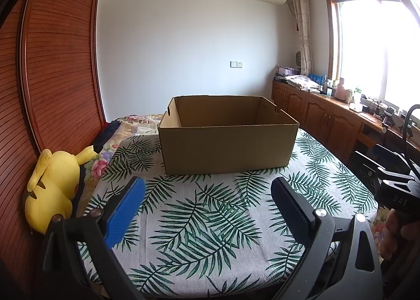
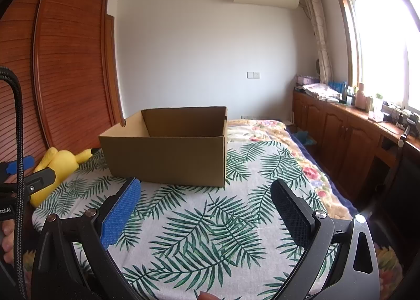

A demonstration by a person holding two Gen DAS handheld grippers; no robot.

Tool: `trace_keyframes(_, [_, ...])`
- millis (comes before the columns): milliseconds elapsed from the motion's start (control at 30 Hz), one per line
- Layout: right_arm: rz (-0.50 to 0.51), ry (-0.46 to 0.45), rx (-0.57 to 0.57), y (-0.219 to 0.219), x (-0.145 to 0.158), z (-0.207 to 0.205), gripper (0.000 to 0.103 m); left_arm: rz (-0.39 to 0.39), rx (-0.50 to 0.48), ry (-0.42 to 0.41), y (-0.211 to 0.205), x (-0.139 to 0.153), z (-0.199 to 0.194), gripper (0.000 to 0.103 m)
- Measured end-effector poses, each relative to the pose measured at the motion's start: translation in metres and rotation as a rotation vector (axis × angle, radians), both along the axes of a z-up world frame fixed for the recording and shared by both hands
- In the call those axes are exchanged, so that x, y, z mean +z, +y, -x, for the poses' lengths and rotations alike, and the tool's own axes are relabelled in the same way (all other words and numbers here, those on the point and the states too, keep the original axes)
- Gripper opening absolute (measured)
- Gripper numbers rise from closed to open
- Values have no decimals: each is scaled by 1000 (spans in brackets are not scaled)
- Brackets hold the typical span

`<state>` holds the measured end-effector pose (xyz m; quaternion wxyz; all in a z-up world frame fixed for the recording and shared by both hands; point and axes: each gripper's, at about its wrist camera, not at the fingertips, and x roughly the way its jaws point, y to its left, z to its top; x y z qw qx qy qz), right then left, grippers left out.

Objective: Organize snacks

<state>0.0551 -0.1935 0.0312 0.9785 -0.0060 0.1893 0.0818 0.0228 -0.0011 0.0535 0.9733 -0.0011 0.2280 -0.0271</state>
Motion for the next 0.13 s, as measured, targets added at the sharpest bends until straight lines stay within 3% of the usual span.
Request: trace_keyframes(133, [0, 0, 0, 0, 0, 0, 101, -1, 0, 0, 0, 0, 0, 98])
